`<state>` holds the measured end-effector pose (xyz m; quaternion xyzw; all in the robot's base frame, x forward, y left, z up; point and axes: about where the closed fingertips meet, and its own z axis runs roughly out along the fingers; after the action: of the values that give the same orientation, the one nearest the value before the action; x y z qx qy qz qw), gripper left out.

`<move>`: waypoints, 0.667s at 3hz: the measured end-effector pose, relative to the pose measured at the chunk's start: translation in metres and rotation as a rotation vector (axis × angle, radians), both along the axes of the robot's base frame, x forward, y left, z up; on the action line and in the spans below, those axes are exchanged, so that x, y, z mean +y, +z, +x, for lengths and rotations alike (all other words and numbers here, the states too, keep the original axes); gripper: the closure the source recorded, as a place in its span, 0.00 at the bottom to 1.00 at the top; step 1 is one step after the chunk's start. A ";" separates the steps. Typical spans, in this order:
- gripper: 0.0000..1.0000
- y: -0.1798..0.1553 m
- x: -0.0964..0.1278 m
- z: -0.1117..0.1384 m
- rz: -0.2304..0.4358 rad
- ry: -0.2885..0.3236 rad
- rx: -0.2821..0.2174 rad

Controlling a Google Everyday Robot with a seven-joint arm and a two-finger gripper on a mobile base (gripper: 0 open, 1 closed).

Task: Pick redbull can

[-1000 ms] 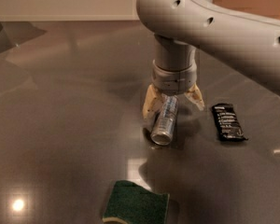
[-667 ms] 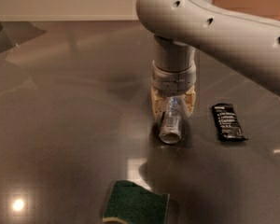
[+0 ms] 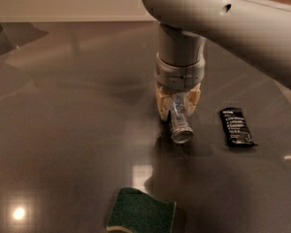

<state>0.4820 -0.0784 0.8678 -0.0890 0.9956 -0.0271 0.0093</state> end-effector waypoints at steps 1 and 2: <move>1.00 0.025 0.008 -0.002 0.017 0.045 -0.038; 1.00 0.056 0.018 -0.002 0.031 0.101 -0.085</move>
Offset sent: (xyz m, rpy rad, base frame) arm -0.0139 0.0221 0.0914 0.0107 -0.0849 0.1683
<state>0.4799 -0.0602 0.9238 -0.1377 0.9889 -0.0150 0.0541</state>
